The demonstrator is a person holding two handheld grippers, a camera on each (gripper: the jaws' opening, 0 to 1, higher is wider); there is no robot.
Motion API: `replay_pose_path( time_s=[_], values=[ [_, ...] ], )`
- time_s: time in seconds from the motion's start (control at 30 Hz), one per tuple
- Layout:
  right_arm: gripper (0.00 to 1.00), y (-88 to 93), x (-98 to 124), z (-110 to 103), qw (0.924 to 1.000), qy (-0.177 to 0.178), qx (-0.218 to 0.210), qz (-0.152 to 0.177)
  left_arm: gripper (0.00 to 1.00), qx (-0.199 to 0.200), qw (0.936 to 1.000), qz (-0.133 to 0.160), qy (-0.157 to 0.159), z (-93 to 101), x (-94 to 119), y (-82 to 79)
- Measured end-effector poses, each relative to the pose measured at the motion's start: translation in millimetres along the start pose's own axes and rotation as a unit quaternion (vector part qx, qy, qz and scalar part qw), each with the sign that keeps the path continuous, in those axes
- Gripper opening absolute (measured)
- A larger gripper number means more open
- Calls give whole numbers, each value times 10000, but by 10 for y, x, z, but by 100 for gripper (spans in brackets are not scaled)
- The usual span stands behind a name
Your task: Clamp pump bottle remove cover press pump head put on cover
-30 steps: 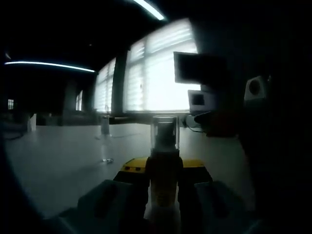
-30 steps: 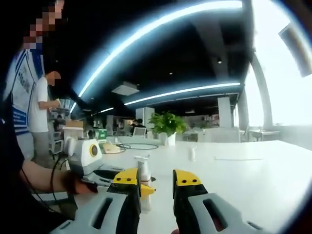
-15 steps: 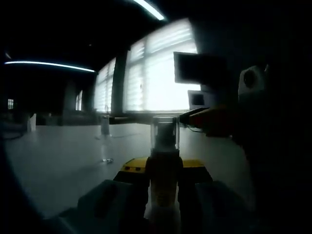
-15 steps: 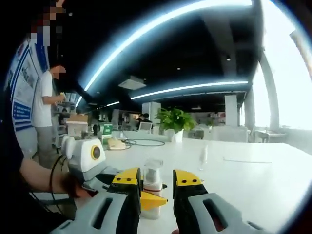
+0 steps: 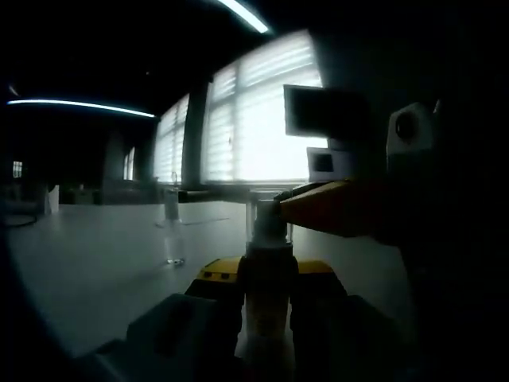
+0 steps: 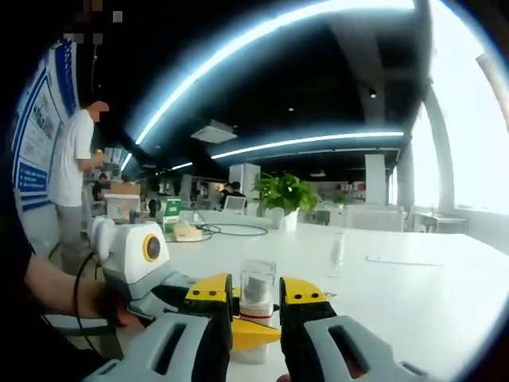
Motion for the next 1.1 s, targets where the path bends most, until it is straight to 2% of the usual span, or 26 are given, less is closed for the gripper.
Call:
replay_pose_path(
  time_s=[0.1, 0.57, 1.1],
  values=[
    [14, 20, -10, -4, 10000, 21, 84, -40, 13, 3, 10000, -2, -8, 4, 1, -2],
    [12, 10, -20, -11, 9999, 59, -103, -2, 13, -20, 10000, 2, -10, 5, 1, -6],
    [12, -166, 1, 26, 9997, 33, -154, 198, 13, -40, 10000, 5, -16, 12, 3, -3]
  ],
)
Point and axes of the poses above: the point that each gripper's makers call its tool centre point, and the gripper's own axes: x roughly backward along the fingers, z roughly to its right, y roughly out of its underside, the point moved 3 cm from there along x, roughly backward along the fingers, and after that the axes turned 1 degree about x, right-handed, at the moved point
